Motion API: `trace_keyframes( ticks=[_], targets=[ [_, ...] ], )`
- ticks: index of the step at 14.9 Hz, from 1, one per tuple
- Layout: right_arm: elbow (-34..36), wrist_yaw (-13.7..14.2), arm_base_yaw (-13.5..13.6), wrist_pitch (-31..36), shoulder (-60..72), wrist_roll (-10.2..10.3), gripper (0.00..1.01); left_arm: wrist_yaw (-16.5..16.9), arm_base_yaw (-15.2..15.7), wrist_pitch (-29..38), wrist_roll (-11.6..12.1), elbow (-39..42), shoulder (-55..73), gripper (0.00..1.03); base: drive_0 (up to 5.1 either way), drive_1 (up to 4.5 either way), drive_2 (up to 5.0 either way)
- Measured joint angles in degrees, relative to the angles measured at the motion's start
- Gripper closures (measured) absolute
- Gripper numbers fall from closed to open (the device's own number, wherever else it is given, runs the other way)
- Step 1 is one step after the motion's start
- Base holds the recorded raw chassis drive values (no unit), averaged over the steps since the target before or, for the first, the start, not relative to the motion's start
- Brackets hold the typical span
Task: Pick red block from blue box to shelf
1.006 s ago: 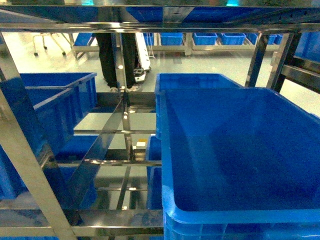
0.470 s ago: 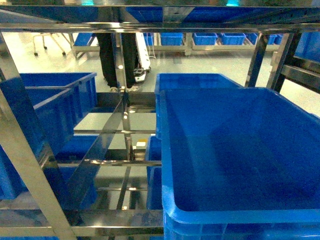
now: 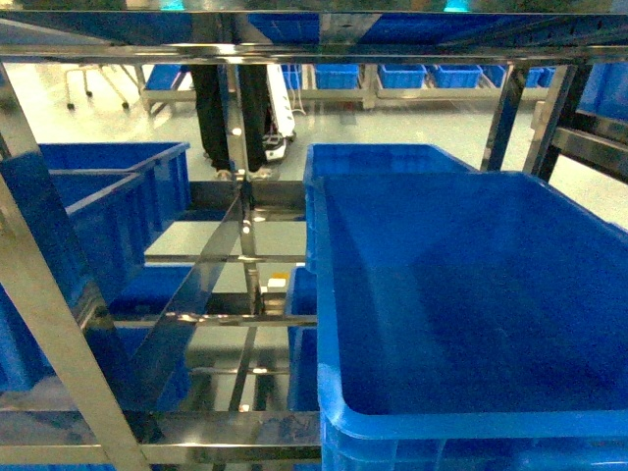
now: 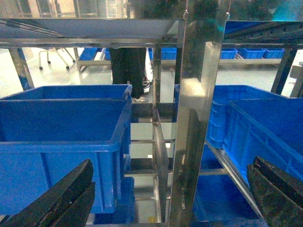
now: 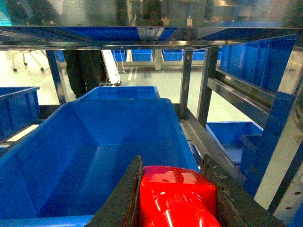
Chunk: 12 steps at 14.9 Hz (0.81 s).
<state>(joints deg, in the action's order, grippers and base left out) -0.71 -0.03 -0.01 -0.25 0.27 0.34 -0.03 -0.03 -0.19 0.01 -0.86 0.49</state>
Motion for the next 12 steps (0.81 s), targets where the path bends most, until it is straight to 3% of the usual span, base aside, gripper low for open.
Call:
trace_keyframes(
  ticks=[5,6,7,10,12],
  targets=[
    [0.00,0.00,0.00,0.02,0.00,0.00,0.72,0.00,0.00,0.00,0.00,0.00,0.00,0.05,0.0,0.00,0.0],
    [-2.95,-1.62,0.83,-7.02,6.67,-4.20,0.72,0.00,0.00,0.00,0.02,0.00,0.00,0.05,0.0,0.00,0.0],
    [-4.55,-1.55,2.54,-4.31,14.03,-5.64,0.72,-0.02,0.00,0.00,0.00,0.00,0.00,0.05,0.0,0.00,0.0],
    [-9.77,-3.41,4.68,5.01,31.61,-4.81,0.72,0.00,0.00,-0.02,0.00,0.00,0.00,0.05,0.0,0.00,0.0],
    [-14.88,-5.31,6.16,13.20,49.11,-1.66,0.72,0.00,0.00,0.00,0.02,0.00,0.00,0.05,0.0,0.00,0.0]
  ],
)
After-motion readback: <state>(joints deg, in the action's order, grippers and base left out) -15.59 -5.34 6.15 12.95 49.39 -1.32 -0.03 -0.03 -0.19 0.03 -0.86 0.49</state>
